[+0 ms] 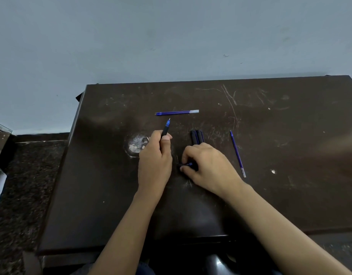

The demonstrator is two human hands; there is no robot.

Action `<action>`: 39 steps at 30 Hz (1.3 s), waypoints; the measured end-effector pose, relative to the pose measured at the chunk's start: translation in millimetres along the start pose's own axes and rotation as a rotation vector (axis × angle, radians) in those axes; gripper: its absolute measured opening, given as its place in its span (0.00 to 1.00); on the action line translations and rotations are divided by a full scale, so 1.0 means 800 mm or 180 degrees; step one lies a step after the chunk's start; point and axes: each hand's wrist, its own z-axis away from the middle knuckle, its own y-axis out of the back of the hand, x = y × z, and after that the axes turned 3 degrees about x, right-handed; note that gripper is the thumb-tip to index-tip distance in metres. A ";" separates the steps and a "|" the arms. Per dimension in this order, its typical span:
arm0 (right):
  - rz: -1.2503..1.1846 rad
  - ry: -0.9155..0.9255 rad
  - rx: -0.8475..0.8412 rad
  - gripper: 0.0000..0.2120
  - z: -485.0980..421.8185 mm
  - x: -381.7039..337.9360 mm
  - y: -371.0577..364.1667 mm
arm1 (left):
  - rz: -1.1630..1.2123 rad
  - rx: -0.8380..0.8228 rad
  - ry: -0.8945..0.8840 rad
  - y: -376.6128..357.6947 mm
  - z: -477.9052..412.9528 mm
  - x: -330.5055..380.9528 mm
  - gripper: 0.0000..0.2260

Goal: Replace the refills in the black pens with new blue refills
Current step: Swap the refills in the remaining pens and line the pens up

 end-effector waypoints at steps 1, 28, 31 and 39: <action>0.0087 0.0024 0.0050 0.07 0.000 0.001 -0.002 | 0.0018 0.0002 -0.0024 0.000 0.000 -0.001 0.09; -0.4289 -0.2381 0.1119 0.09 -0.020 -0.013 0.011 | 0.0312 -0.0694 -0.0756 -0.009 0.014 0.015 0.12; -0.4226 -0.2162 0.1047 0.06 -0.021 -0.012 0.015 | 0.0633 -0.0910 -0.0428 -0.008 0.013 0.017 0.15; -0.4341 -0.1363 0.0663 0.08 -0.024 -0.003 0.026 | 0.1423 -0.1297 0.0132 -0.009 0.011 0.020 0.17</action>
